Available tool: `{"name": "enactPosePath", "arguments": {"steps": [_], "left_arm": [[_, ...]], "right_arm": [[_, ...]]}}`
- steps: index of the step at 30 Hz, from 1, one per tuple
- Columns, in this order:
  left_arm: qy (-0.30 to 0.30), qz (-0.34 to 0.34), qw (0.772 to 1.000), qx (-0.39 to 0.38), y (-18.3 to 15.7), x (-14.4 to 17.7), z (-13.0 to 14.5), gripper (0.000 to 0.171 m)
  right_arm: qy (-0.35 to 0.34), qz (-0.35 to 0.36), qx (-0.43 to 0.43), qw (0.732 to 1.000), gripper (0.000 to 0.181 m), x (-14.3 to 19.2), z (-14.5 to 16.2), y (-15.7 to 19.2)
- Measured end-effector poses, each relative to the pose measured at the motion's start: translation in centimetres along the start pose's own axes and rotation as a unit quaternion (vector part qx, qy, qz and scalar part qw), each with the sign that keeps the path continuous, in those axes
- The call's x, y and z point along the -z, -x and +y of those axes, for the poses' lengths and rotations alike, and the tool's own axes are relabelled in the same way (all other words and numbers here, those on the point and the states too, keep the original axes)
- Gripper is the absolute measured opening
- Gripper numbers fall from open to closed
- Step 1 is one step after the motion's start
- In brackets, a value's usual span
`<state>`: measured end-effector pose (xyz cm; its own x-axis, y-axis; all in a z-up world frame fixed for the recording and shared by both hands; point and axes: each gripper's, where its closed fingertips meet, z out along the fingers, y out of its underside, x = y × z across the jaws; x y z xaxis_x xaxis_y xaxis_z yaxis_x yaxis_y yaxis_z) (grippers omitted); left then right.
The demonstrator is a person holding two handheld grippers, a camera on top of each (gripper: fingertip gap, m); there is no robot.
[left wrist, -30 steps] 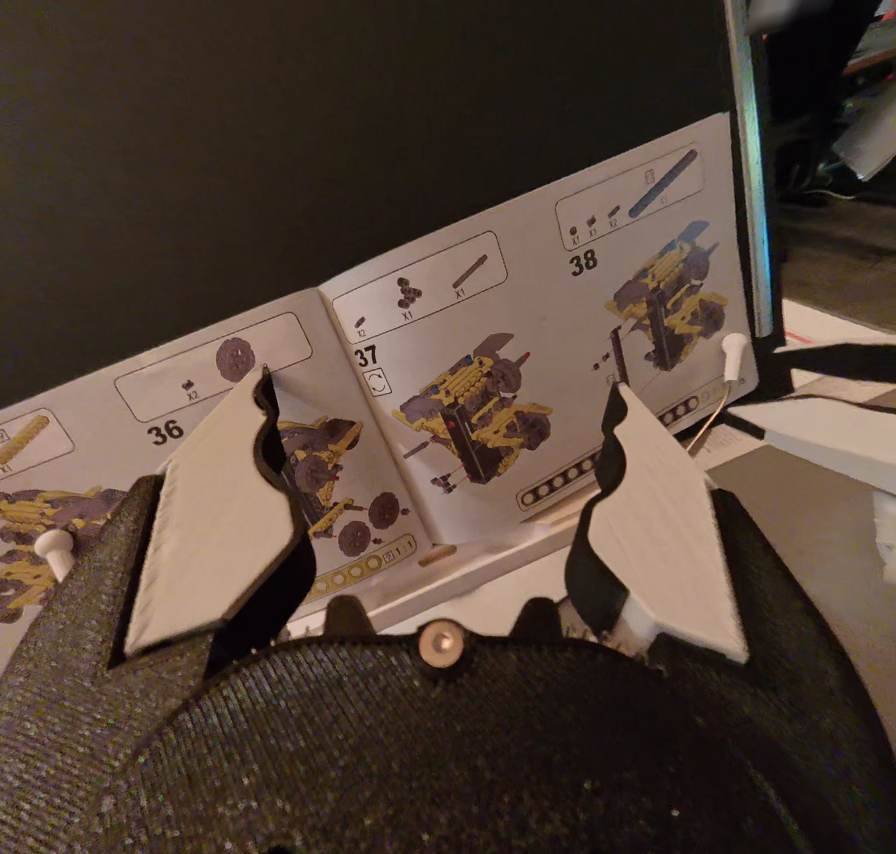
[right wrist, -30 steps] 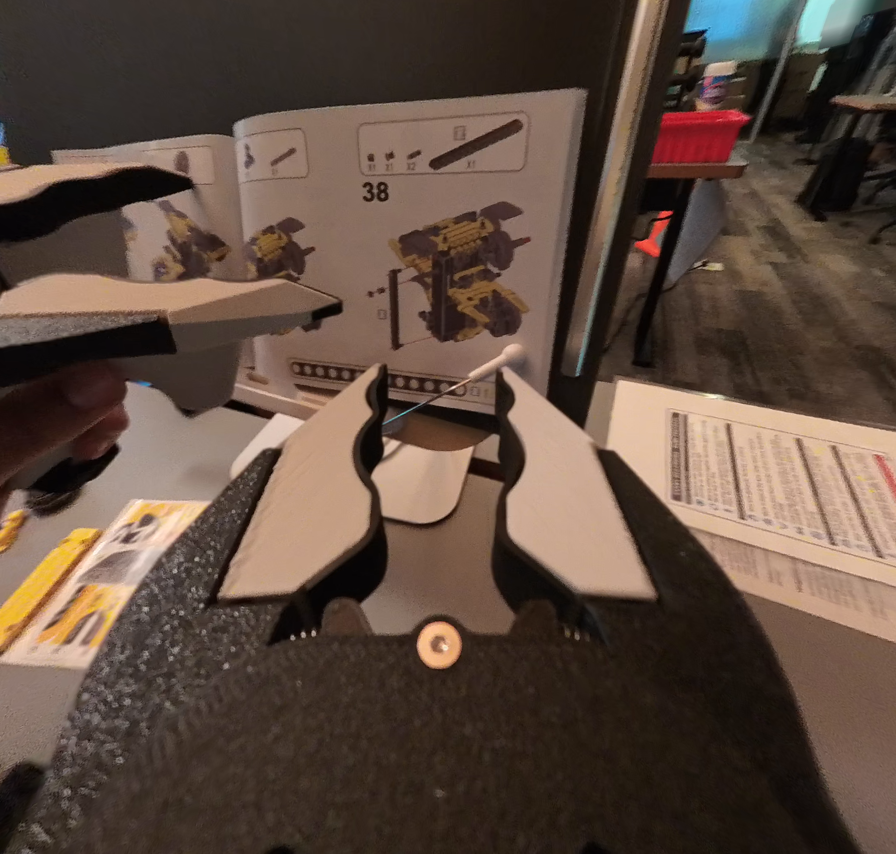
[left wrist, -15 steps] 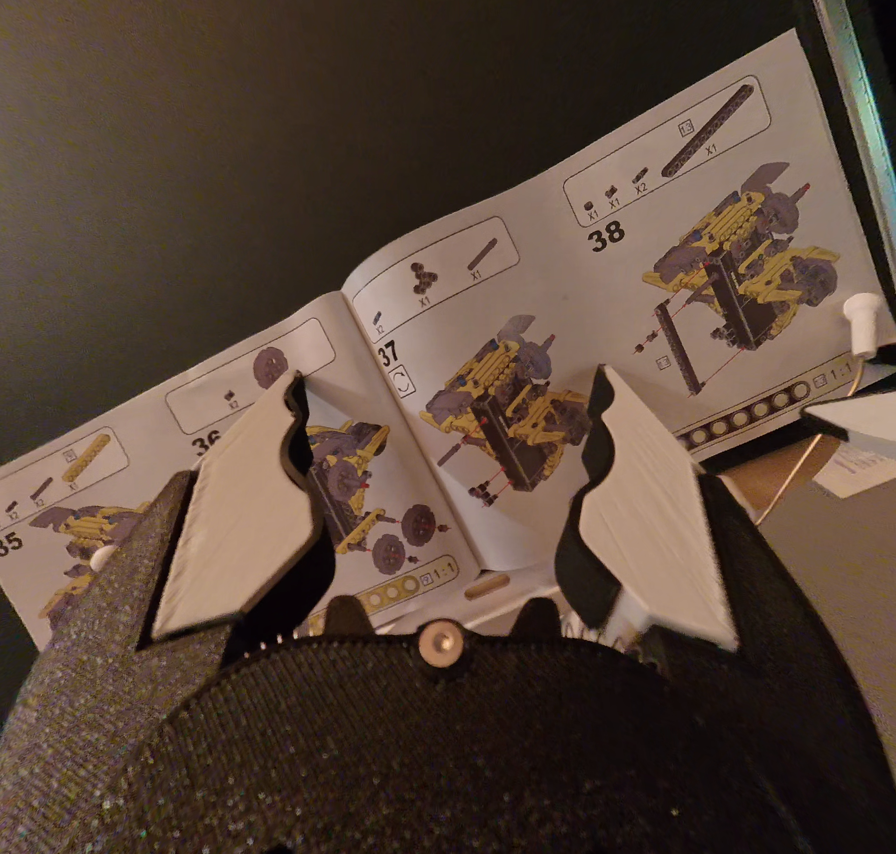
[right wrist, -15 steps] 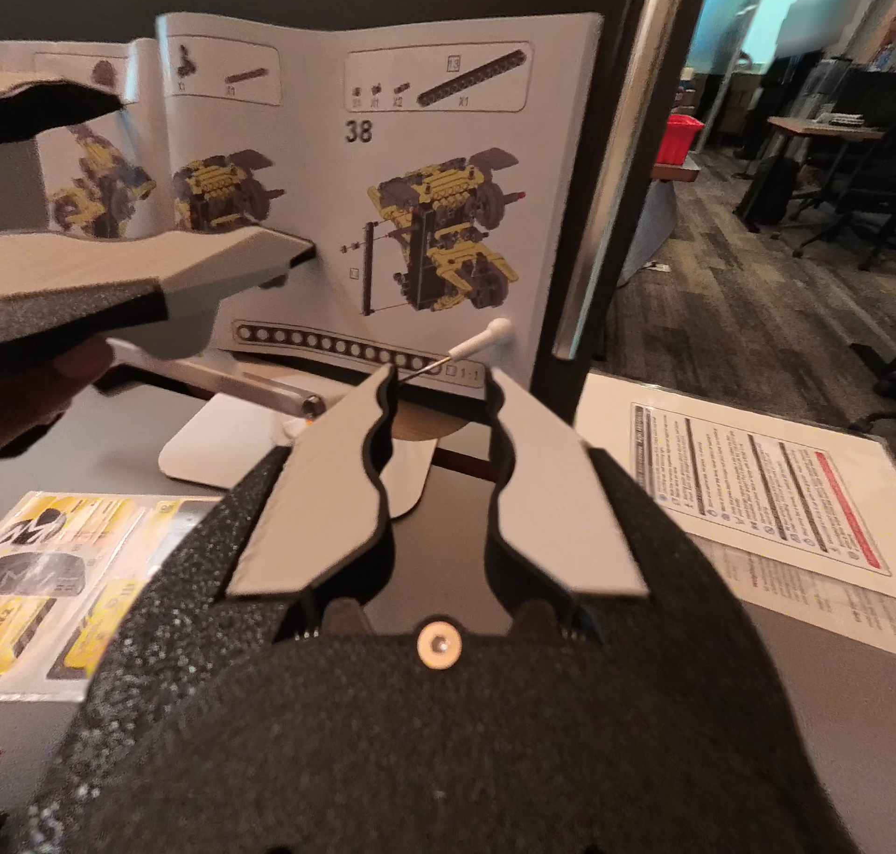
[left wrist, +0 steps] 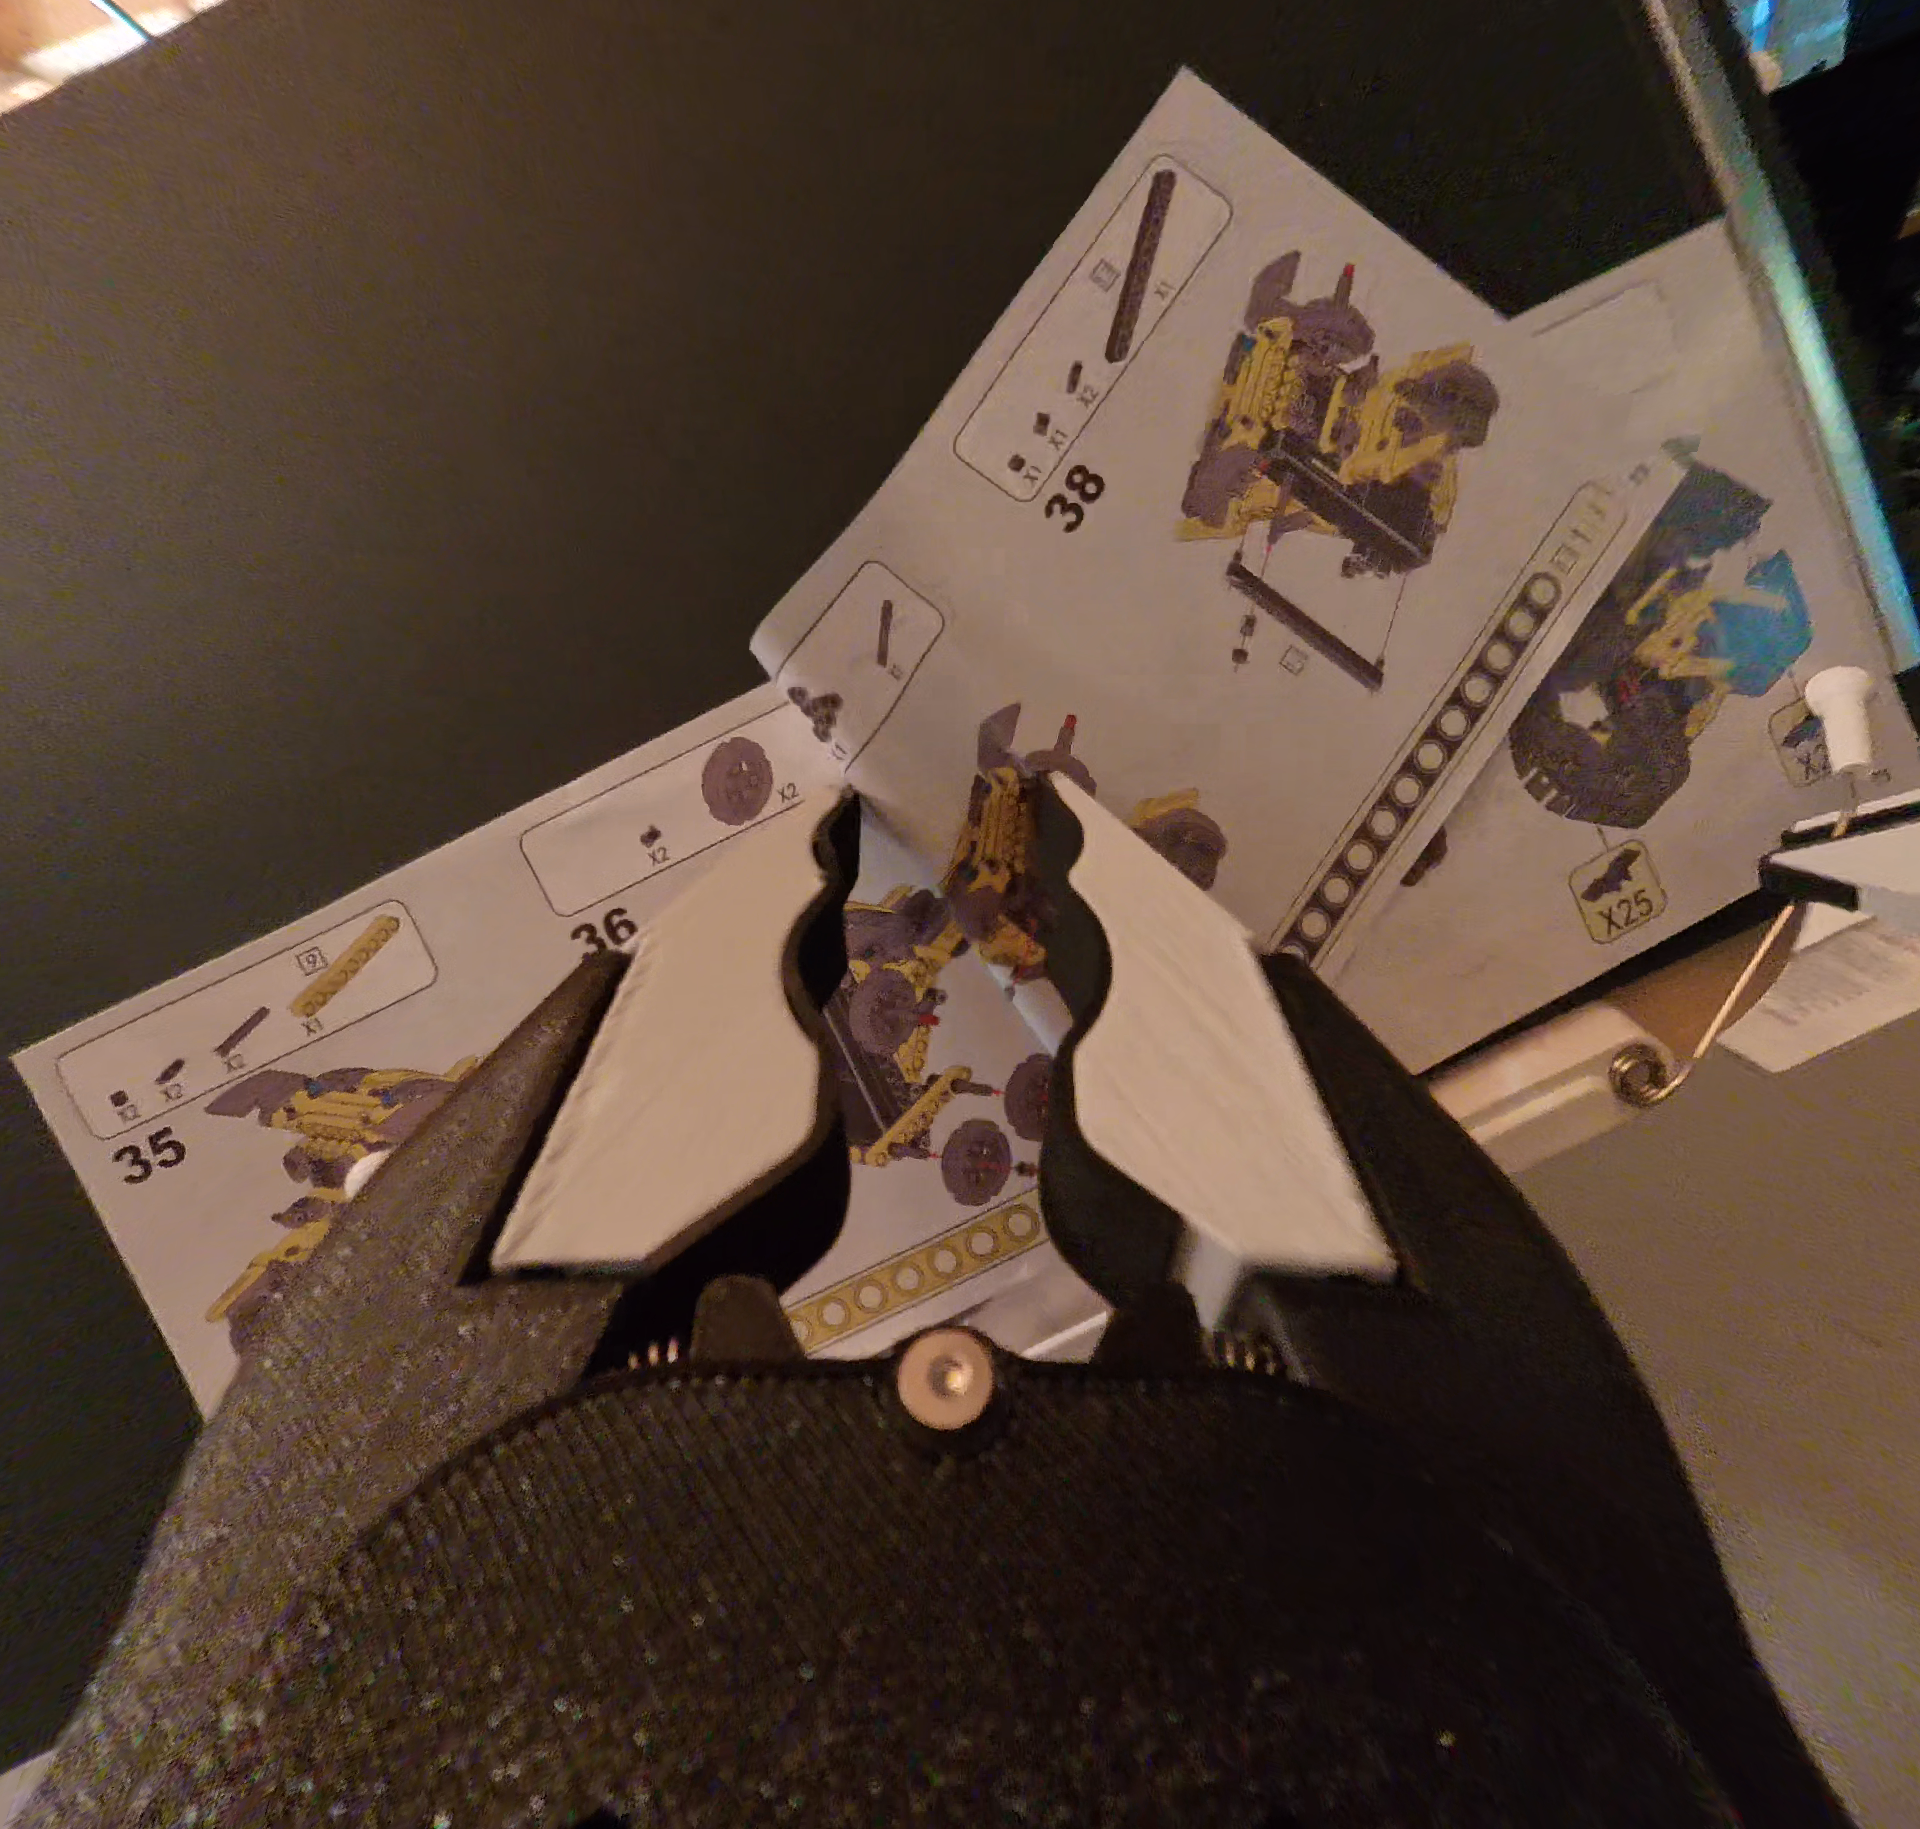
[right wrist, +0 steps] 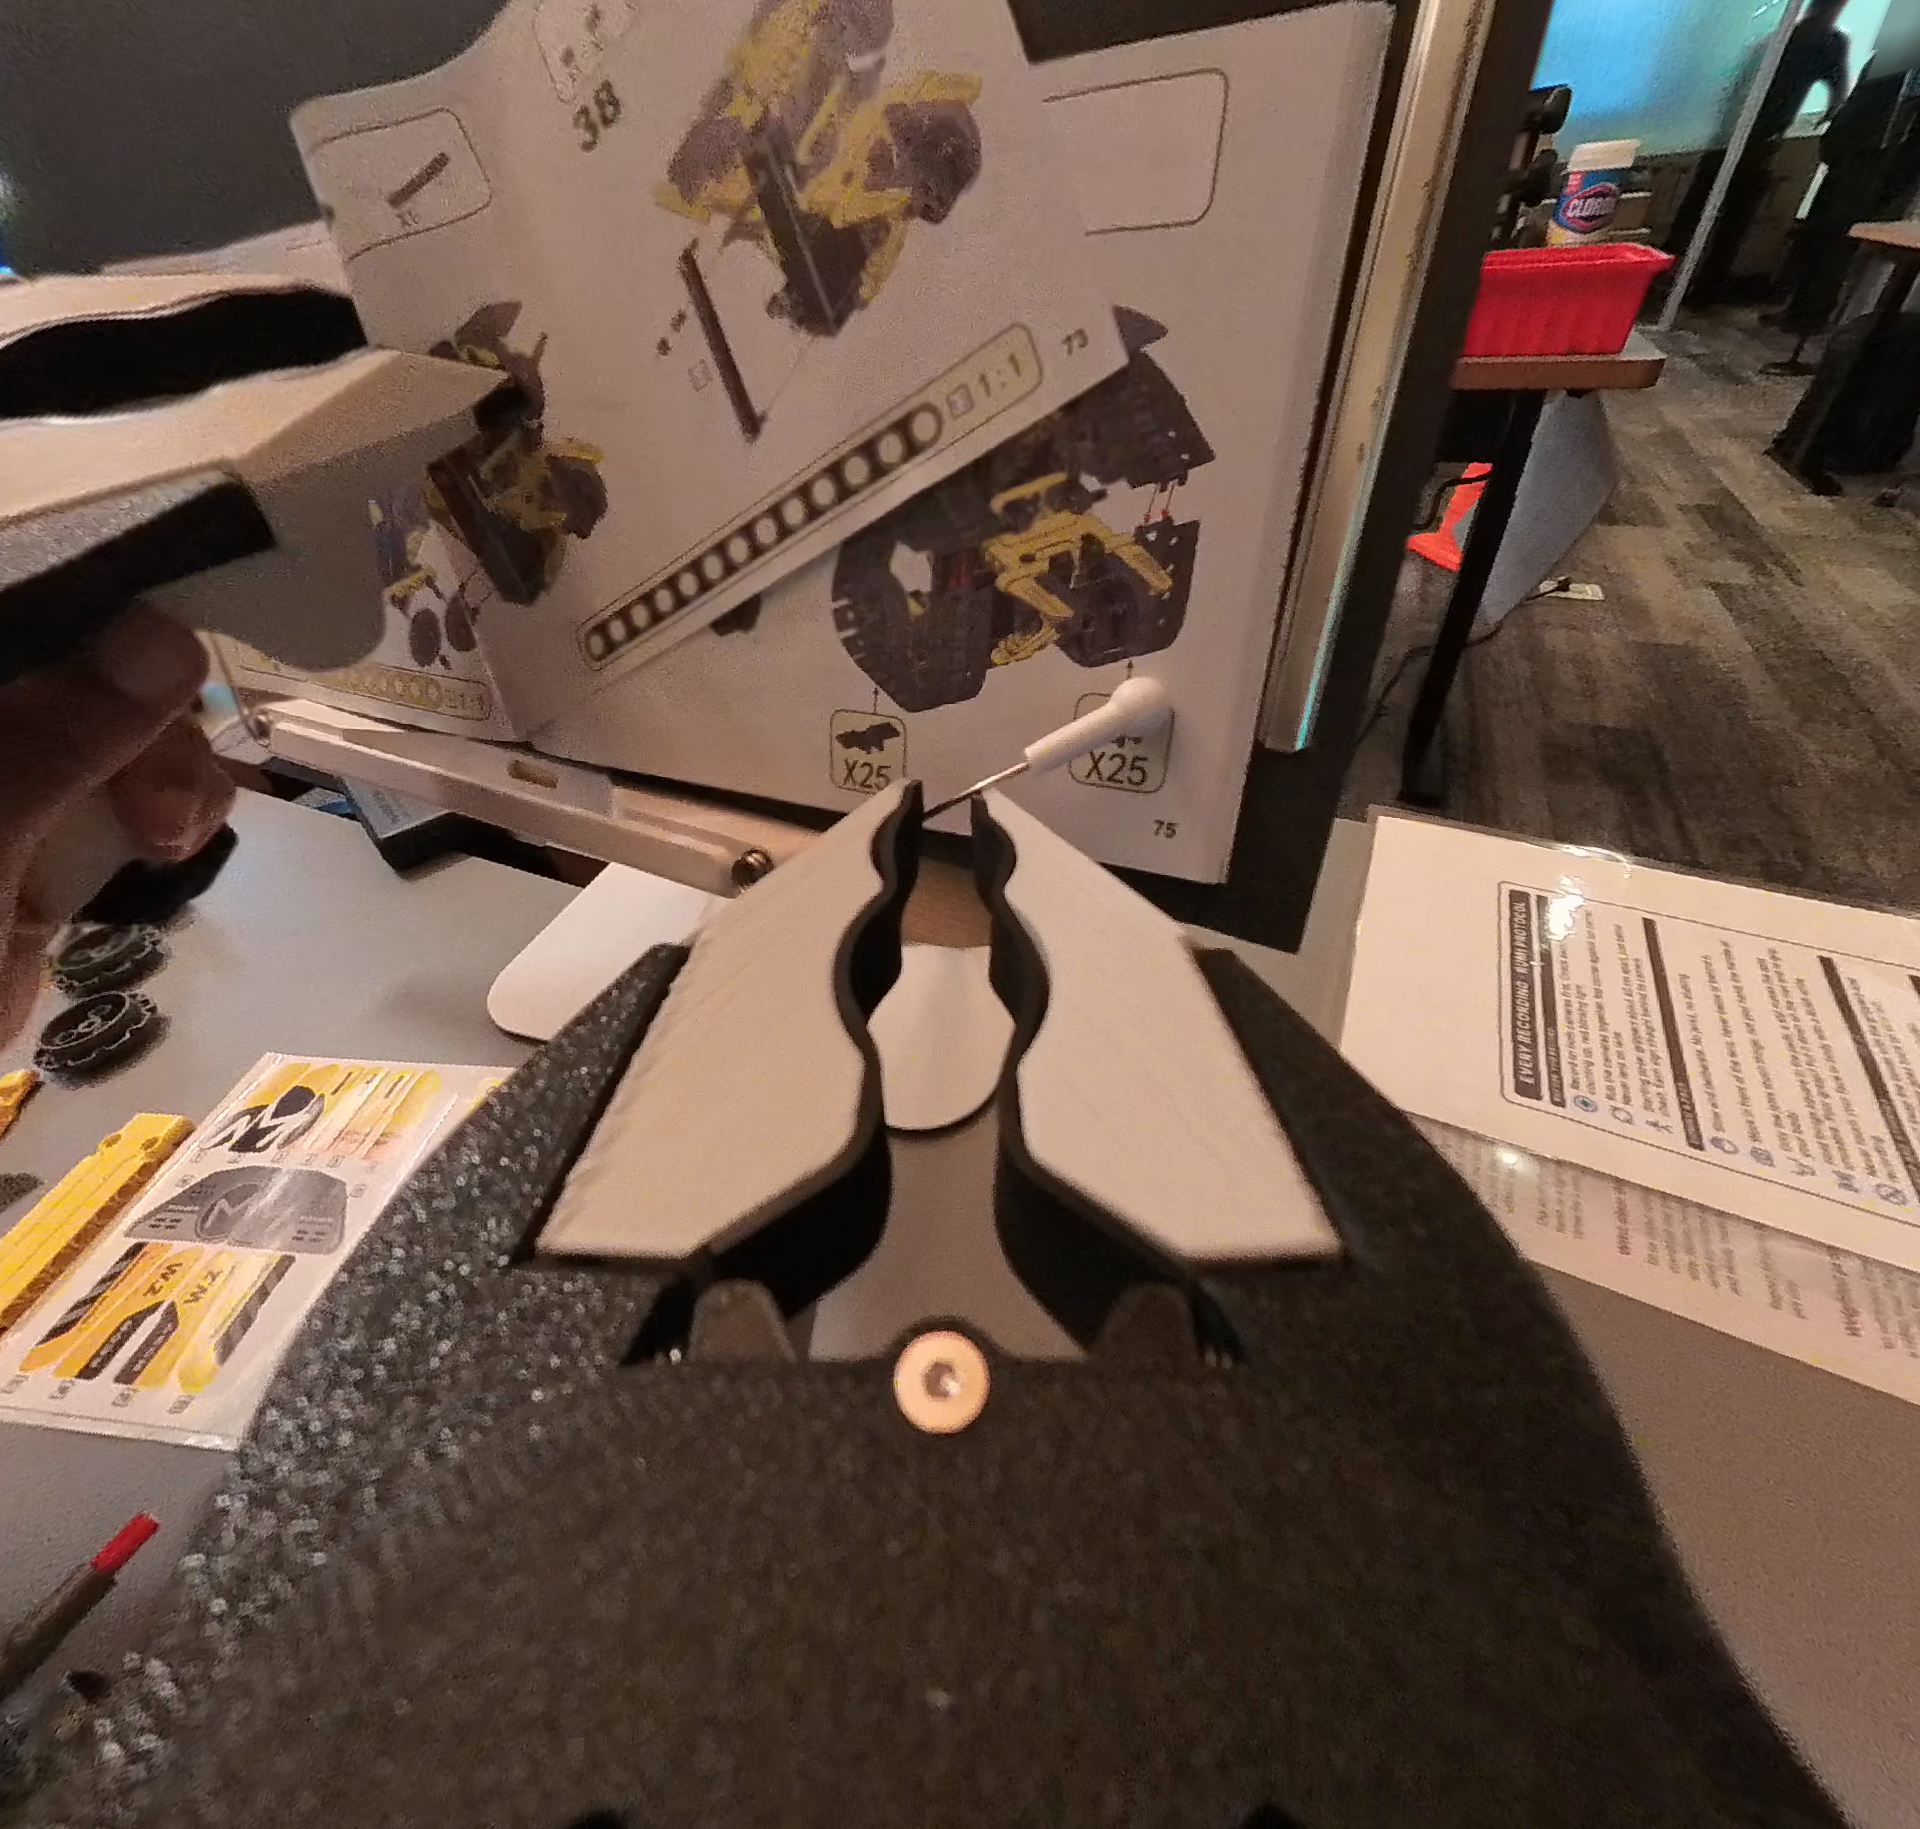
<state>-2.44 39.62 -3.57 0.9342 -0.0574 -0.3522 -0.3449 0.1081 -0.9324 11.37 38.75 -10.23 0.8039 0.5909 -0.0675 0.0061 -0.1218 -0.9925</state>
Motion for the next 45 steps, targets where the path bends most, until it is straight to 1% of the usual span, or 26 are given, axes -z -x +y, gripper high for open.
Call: {"name": "enactPosePath", "arguments": {"steps": [3,5,8,9,10,12,16,17,19,22,23,25,27,29,30,34,36,38,40,42,45], "left_arm": [[-0.016,0.043,0.998,0.046,0.1,0.2,-0.3,0.033],[-0.026,0.074,0.994,0.076,0.0,0.4,-0.6,0.040],[-0.029,0.087,0.989,0.118,0.9,0.6,-0.8,0.042],[-0.027,0.092,0.987,0.128,1.2,0.6,-0.9,0.042],[-0.025,0.094,0.986,0.136,1.5,0.6,-0.8,0.041],[-0.022,0.097,0.984,0.148,2.0,0.7,-0.8,0.042],[-0.024,0.104,0.980,0.167,2.6,0.8,-0.9,0.045],[-0.024,0.105,0.980,0.169,2.7,0.8,-0.9,0.045],[-0.021,0.097,0.981,0.169,3.1,0.8,-0.8,0.043],[-0.016,0.084,0.982,0.169,3.7,0.7,-0.9,0.041],[-0.016,0.084,0.981,0.172,3.8,0.8,-0.9,0.041],[-0.016,0.083,0.981,0.176,4.0,0.8,-0.9,0.041],[-0.015,0.082,0.981,0.178,4.1,0.8,-0.9,0.040],[-0.015,0.084,0.980,0.180,4.1,0.8,-0.9,0.041],[-0.014,0.084,0.980,0.182,4.2,0.8,-0.9,0.041],[-0.018,0.088,0.978,0.186,4.4,1.1,-1.3,0.043],[-0.021,0.088,0.978,0.189,4.7,1.3,-1.7,0.044],[-0.024,0.089,0.977,0.194,5.1,1.6,-2.0,0.044],[-0.027,0.090,0.975,0.201,5.4,1.8,-2.3,0.045],[-0.031,0.097,0.972,0.211,5.5,2.0,-2.6,0.046],[-0.038,0.120,0.968,0.218,5.0,2.3,-3.3,0.051]], "right_arm": [[0.000,-0.003,0.001,1.000,0.008,0.0,0.0,0.0],[0.002,-0.003,0.004,1.000,0.008,0.0,0.0,0.0],[0.003,-0.004,0.003,1.000,0.009,-0.1,0.0,0.0],[-0.002,-0.006,0.002,1.000,0.013,0.0,-0.1,0.0],[-0.010,-0.009,0.001,1.000,0.021,0.2,-0.4,0.0],[-0.012,-0.025,0.002,1.000,0.029,0.4,-0.6,0.5],[-0.001,-0.024,0.016,1.000,0.038,0.4,-0.5,0.9],[0.009,-0.024,0.025,0.999,0.040,0.3,-0.3,1.0],[0.056,-0.032,0.039,0.997,0.059,0.0,0.8,1.2],[0.115,-0.042,0.056,0.991,0.067,0.4,1.6,1.3],[0.123,-0.042,0.057,0.990,0.072,0.7,1.4,1.2],[0.106,-0.031,0.069,0.992,0.072,1.3,0.1,1.0],[0.069,-0.022,0.093,0.993,0.072,1.8,-1.6,1.3],[0.020,-0.049,0.101,0.994,0.070,2.0,-3.1,3.1],[0.014,-0.075,0.092,0.993,0.070,2.0,-3.2,4.3],[0.033,-0.163,0.036,0.985,0.075,1.6,-2.3,8.0],[0.038,-0.174,0.022,0.984,0.075,1.5,-2.0,8.6],[0.040,-0.159,0.025,0.986,0.075,1.3,-1.8,8.2],[0.040,-0.111,0.026,0.993,0.074,1.1,-1.8,6.3],[0.038,-0.069,0.004,0.997,0.075,1.0,-1.8,4.3],[0.041,-0.073,-0.051,0.995,0.079,1.1,-1.5,3.4]]}}
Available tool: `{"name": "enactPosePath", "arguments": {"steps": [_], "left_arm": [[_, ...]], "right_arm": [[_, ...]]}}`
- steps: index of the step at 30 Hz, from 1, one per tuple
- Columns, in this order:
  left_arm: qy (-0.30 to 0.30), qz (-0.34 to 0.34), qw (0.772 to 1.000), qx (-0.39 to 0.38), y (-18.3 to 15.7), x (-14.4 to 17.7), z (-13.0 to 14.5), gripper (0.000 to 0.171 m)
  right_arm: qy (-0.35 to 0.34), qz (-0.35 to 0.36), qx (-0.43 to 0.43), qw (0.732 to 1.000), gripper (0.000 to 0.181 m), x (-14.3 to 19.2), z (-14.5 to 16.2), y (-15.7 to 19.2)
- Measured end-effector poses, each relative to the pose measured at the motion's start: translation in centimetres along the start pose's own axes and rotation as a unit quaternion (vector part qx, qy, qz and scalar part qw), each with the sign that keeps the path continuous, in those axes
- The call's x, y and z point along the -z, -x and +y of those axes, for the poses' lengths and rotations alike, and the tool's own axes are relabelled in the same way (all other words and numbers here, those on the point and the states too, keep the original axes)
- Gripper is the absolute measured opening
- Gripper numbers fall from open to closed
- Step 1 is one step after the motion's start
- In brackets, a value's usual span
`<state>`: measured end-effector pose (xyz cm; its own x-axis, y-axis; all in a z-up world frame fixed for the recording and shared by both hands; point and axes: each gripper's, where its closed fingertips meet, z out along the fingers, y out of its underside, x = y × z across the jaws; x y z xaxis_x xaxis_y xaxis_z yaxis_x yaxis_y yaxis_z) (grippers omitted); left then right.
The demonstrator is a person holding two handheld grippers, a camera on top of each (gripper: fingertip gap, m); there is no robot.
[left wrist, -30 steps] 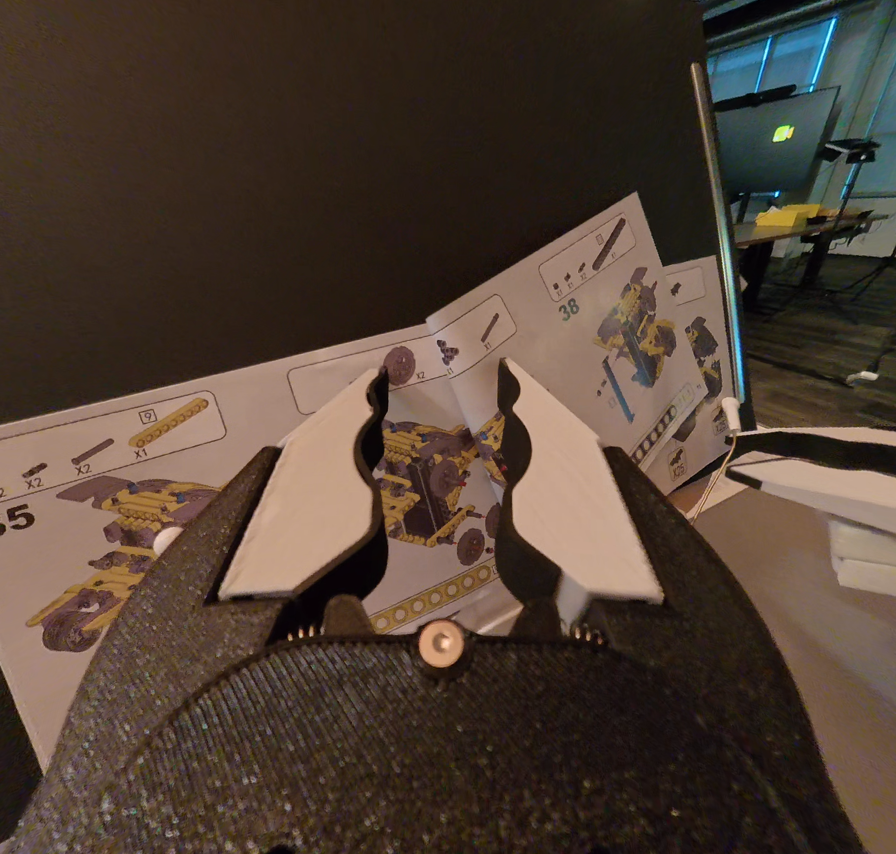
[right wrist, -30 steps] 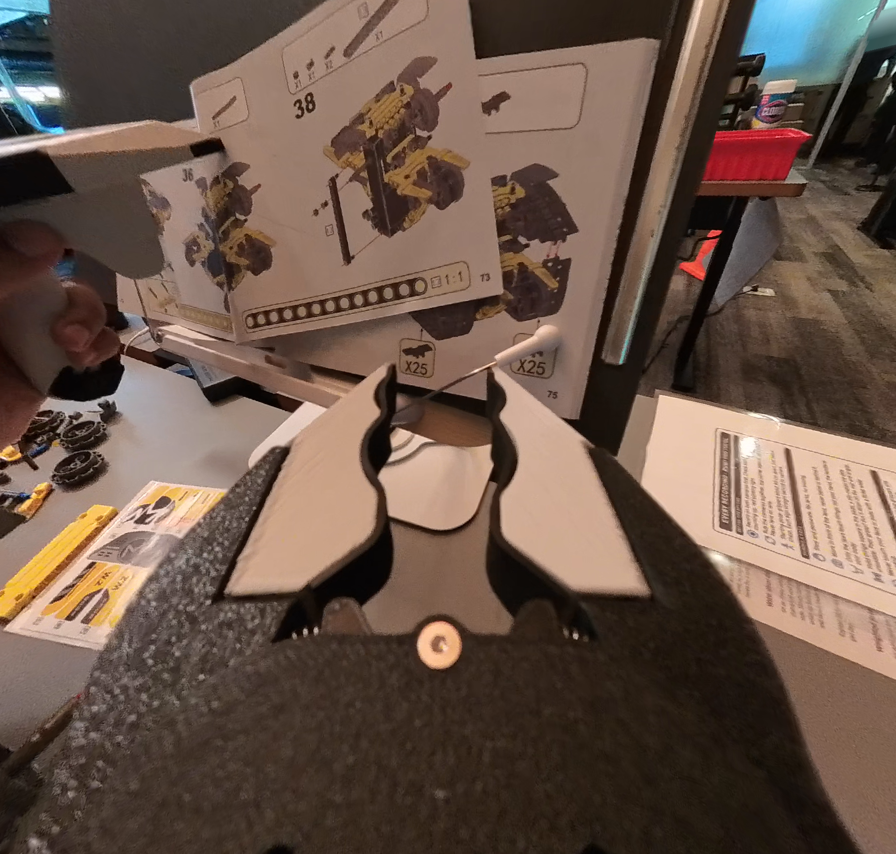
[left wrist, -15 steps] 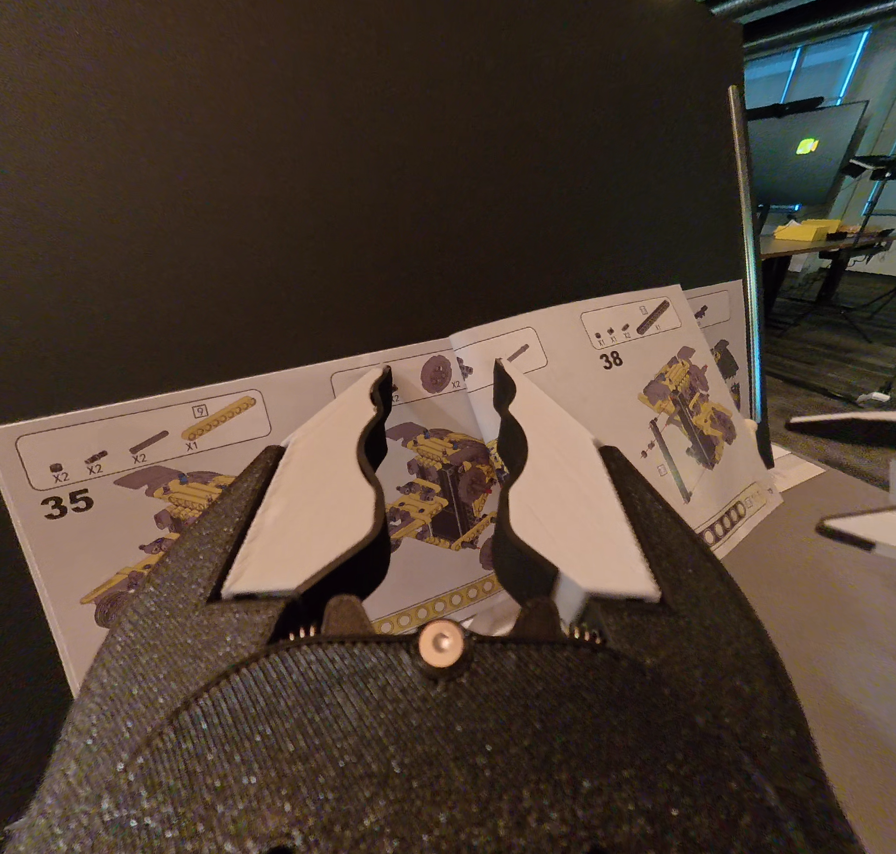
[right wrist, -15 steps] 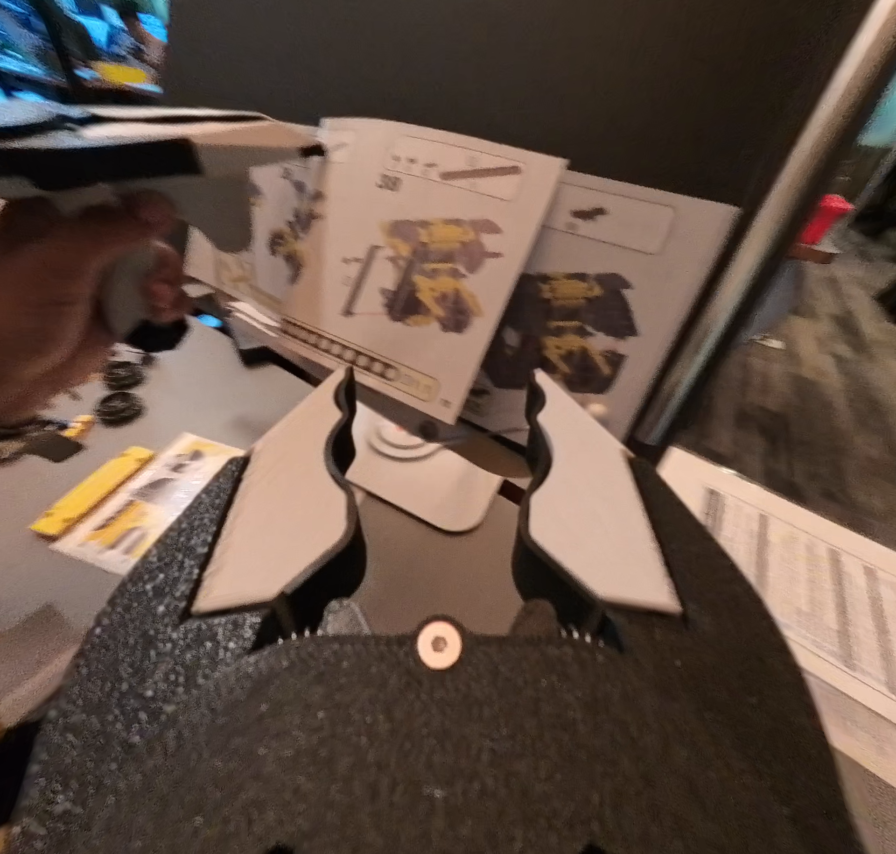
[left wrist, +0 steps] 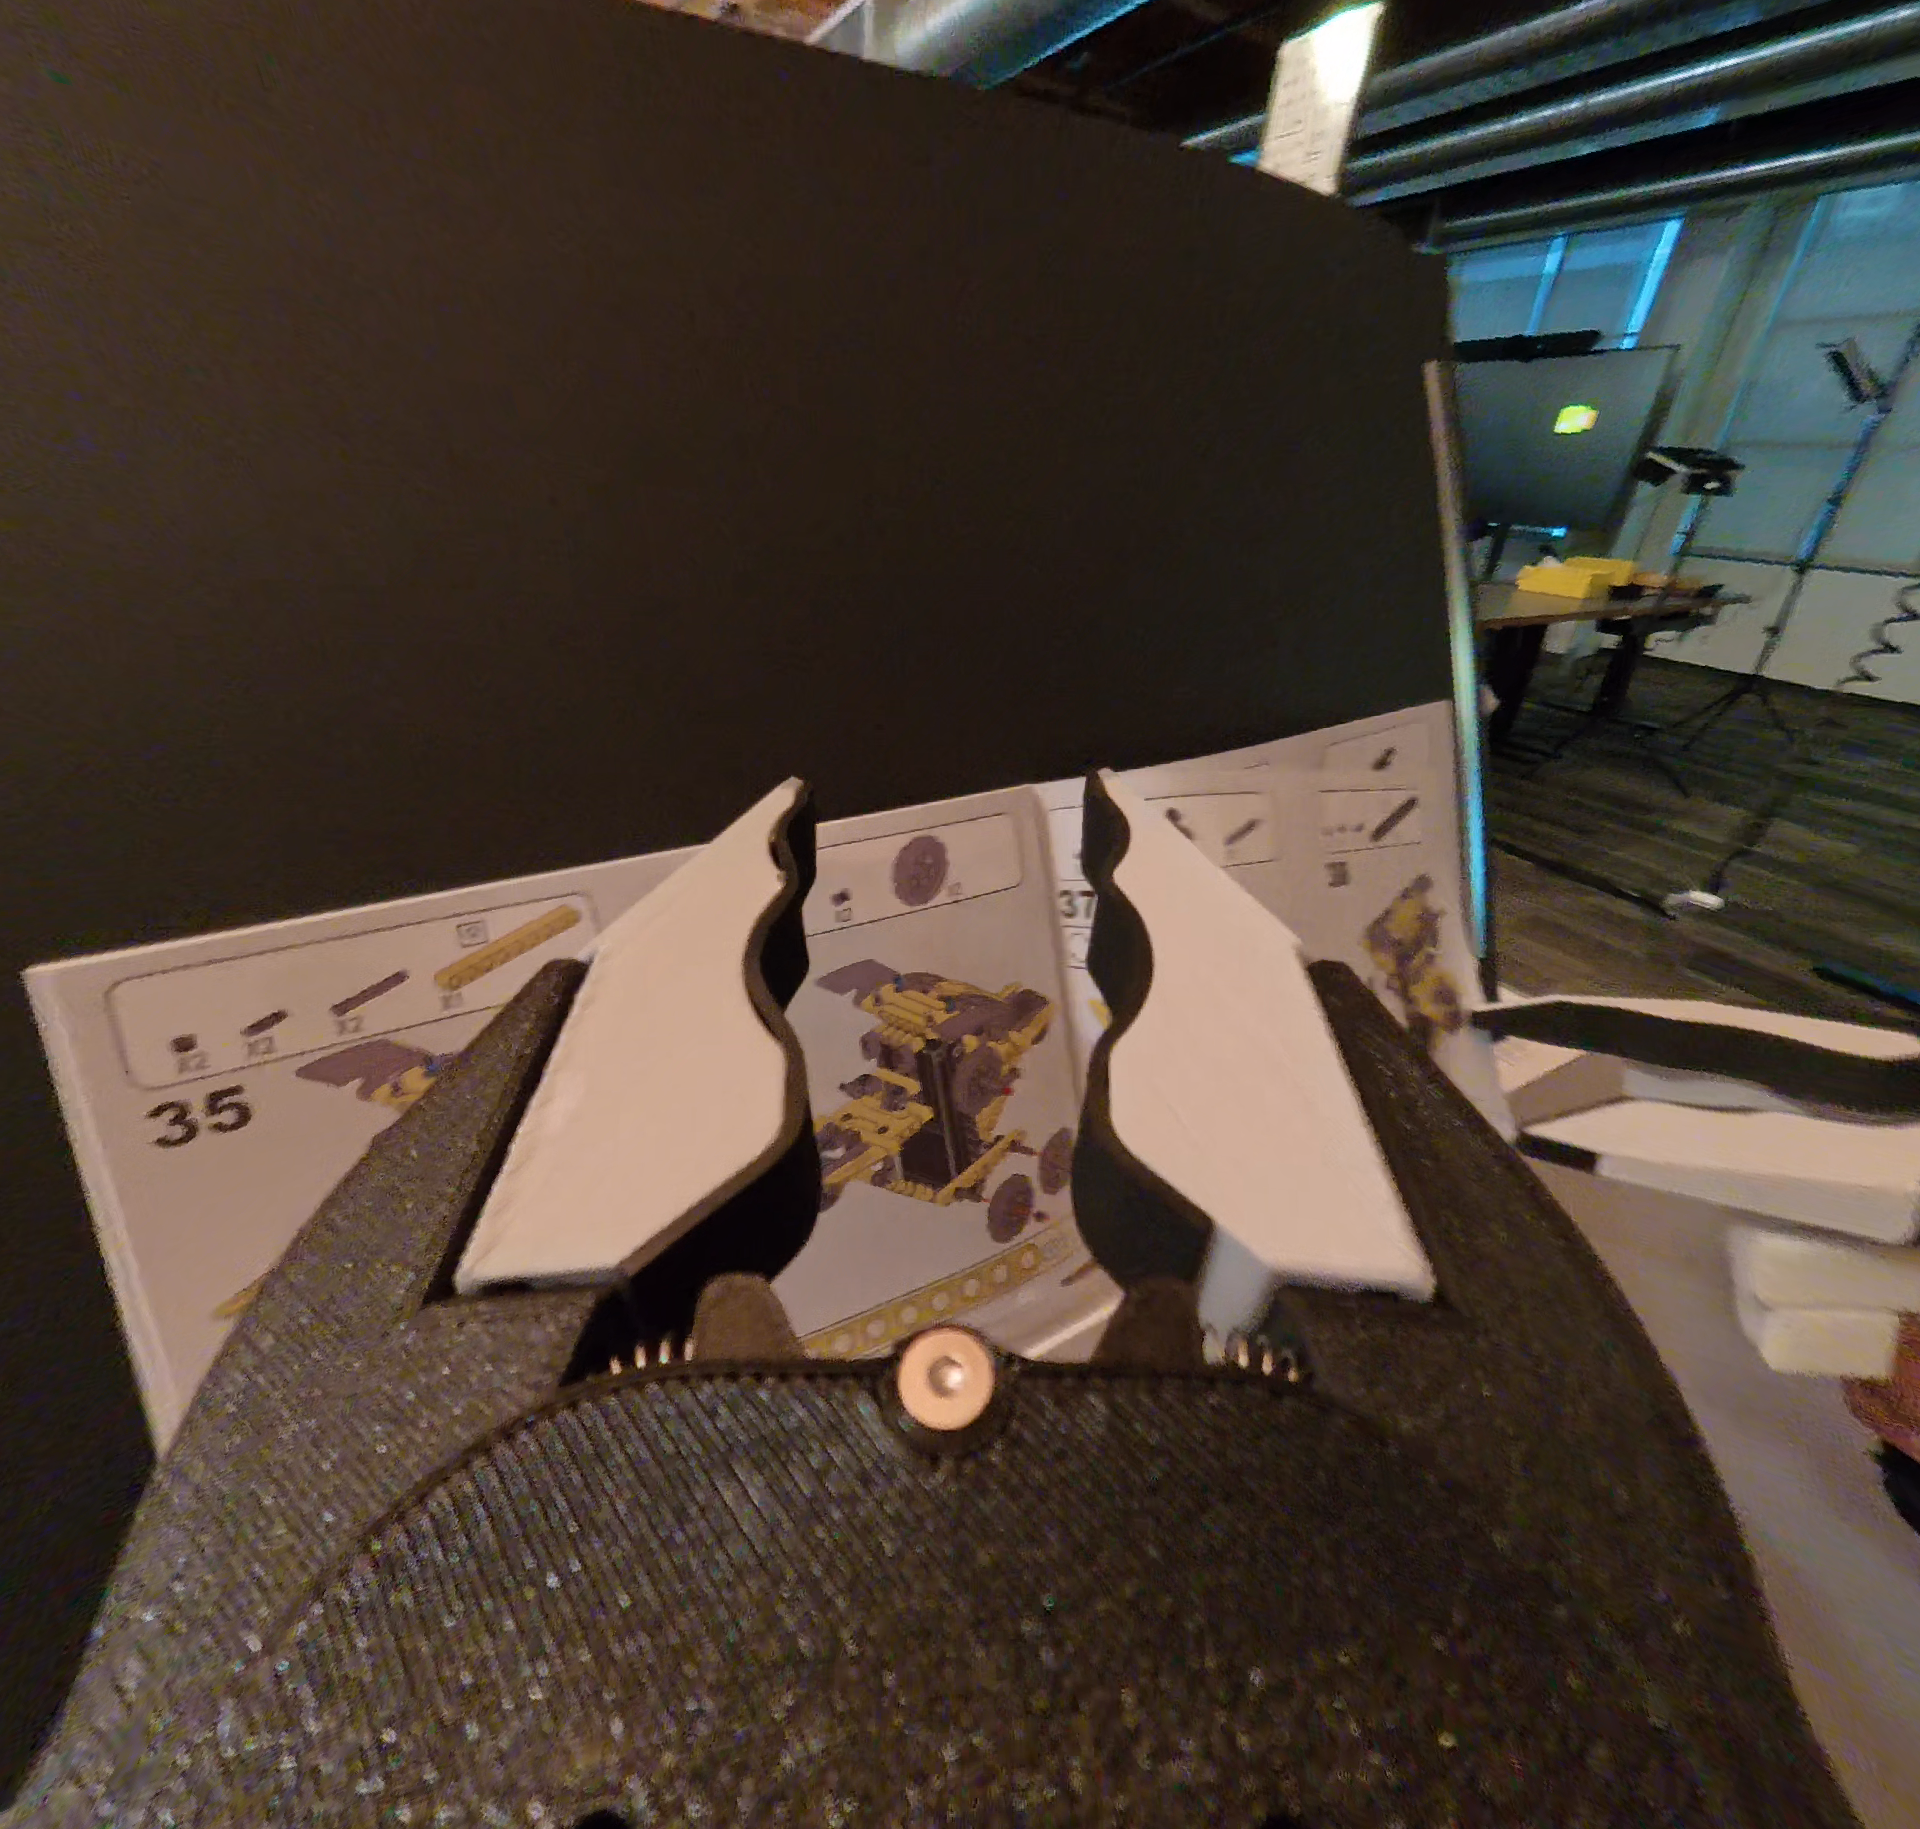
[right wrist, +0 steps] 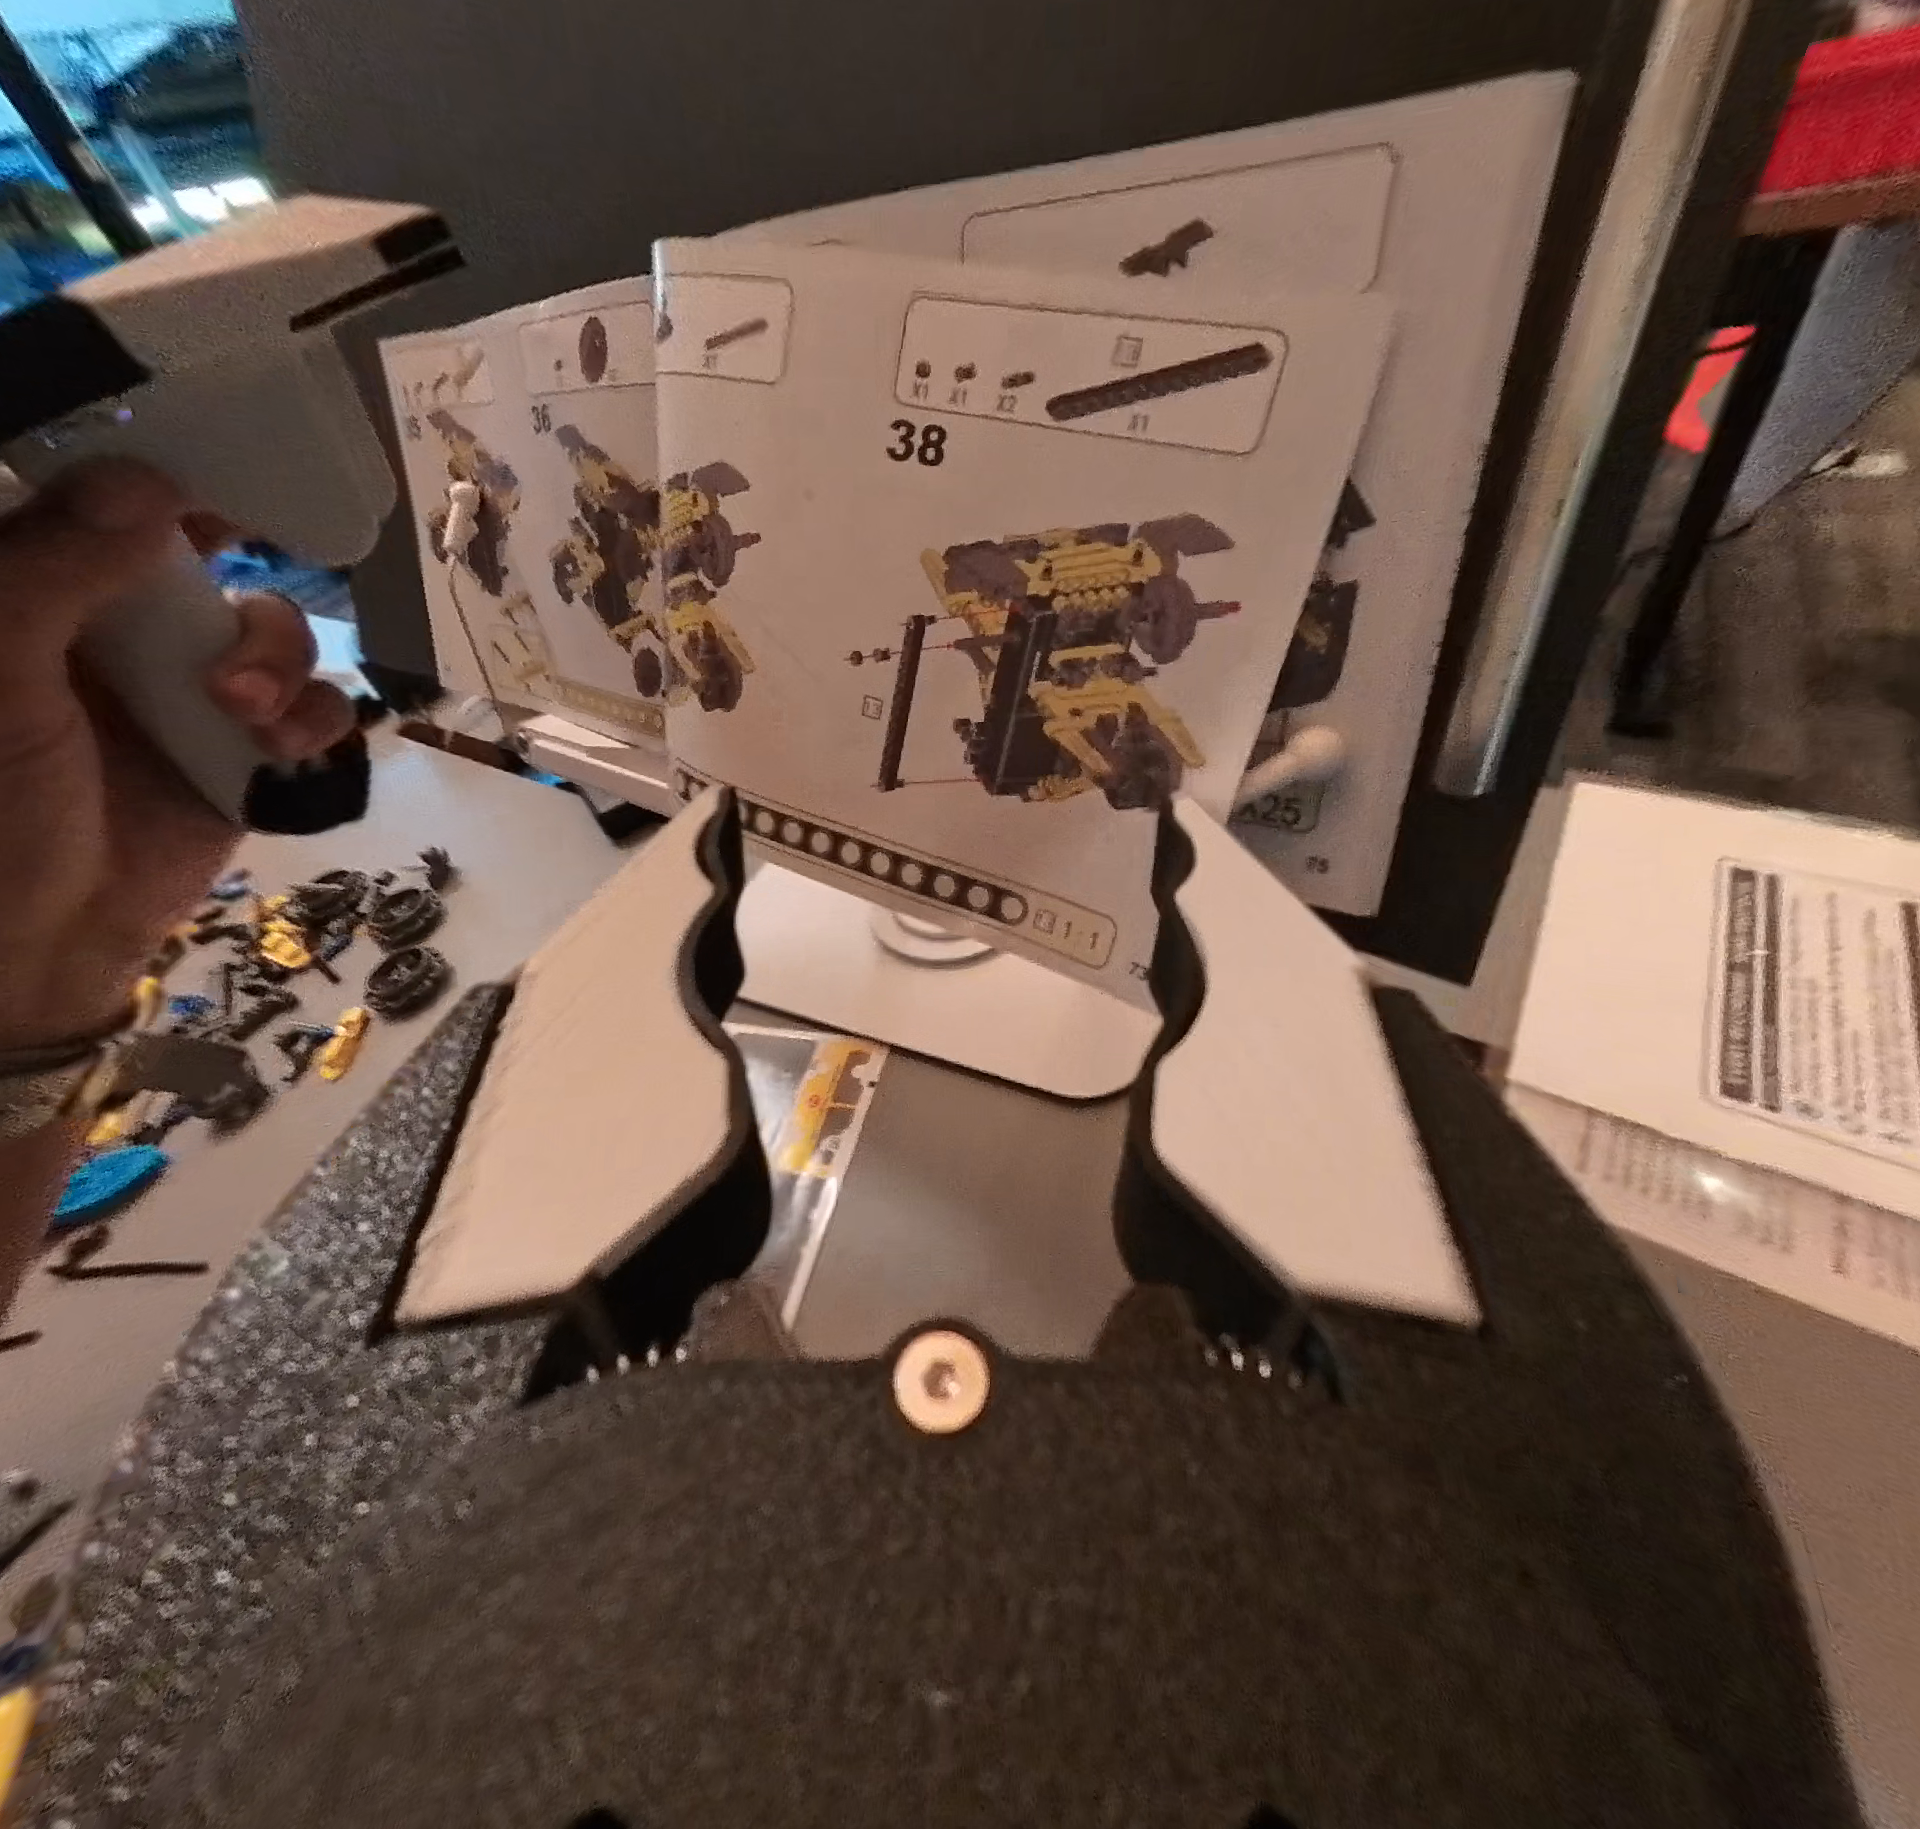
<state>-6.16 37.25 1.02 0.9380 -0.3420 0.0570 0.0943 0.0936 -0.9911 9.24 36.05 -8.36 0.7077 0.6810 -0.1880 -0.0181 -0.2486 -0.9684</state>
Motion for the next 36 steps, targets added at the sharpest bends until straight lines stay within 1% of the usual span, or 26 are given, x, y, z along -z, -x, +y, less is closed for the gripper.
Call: {"name": "enactPosePath", "arguments": {"steps": [2,4,6,7,9,10,12,15,18,22,24,25,26,29,31,32,34,36], "left_arm": [[0.000,0.039,0.999,-0.006,-1.6,0.0,-0.2,0.057],[0.005,0.096,0.995,-0.029,-3.9,0.2,-0.2,0.069],[0.017,0.163,0.984,-0.076,-6.8,0.6,0.3,0.080],[0.030,0.176,0.978,-0.110,-7.8,0.7,0.9,0.088],[0.059,0.159,0.966,-0.196,-8.4,0.4,2.4,0.094],[0.073,0.156,0.956,-0.236,-8.9,0.3,3.3,0.096],[0.095,0.159,0.939,-0.289,-9.8,0.1,5.1,0.095],[0.094,0.158,0.935,-0.302,-10.7,-0.3,5.9,0.091],[0.100,0.153,0.937,-0.297,-10.5,-0.5,6.2,0.090],[0.108,0.141,0.941,-0.287,-9.6,-0.5,6.1,0.089],[0.109,0.132,0.942,-0.290,-9.1,-0.4,6.0,0.088],[0.107,0.125,0.942,-0.292,-8.8,-0.4,5.8,0.088],[0.105,0.121,0.943,-0.290,-8.6,-0.4,5.6,0.088],[0.094,0.121,0.952,-0.266,-8.3,-0.1,4.6,0.087],[0.085,0.118,0.959,-0.243,-7.9,0.1,3.8,0.085],[0.081,0.118,0.962,-0.231,-7.7,0.2,3.4,0.084],[0.077,0.120,0.968,-0.208,-7.2,0.5,2.7,0.083],[0.071,0.127,0.973,-0.181,-6.8,0.9,1.9,0.081]], "right_arm": [[0.000,-0.003,-0.010,1.000,0.079,0.1,0.0,-0.1],[0.006,0.001,-0.005,1.000,0.079,0.1,0.0,-0.1],[0.003,0.003,-0.005,1.000,0.079,0.3,-0.2,-0.3],[0.001,-0.001,-0.011,1.000,0.079,0.3,-0.2,-0.4],[-0.004,-0.016,-0.033,0.999,0.078,0.5,-0.4,-0.5],[-0.005,-0.023,-0.044,0.999,0.077,0.6,-0.5,-0.5],[0.004,-0.021,-0.044,0.999,0.077,0.9,-0.5,-0.8],[0.019,0.022,0.008,1.000,0.082,1.8,-1.0,-1.7],[0.029,0.040,0.016,0.999,0.084,2.3,-1.1,-2.4],[0.111,0.021,-0.006,0.994,0.091,1.4,2.3,-2.6],[0.146,-0.007,-0.017,0.989,0.090,0.9,3.8,-1.9],[0.150,-0.022,-0.026,0.988,0.084,0.8,4.1,-1.4],[0.149,-0.036,-0.033,0.988,0.074,0.7,4.2,-1.0],[0.145,-0.063,-0.042,0.987,0.037,0.6,4.2,-0.3],[0.132,-0.078,-0.047,0.987,0.019,0.9,3.5,0.1],[0.118,-0.092,-0.047,0.988,0.013,1.1,2.9,0.5],[0.066,-0.134,-0.039,0.988,0.001,1.8,0.7,2.2],[0.021,-0.169,-0.025,0.985,0.000,2.6,-1.1,3.9]]}}
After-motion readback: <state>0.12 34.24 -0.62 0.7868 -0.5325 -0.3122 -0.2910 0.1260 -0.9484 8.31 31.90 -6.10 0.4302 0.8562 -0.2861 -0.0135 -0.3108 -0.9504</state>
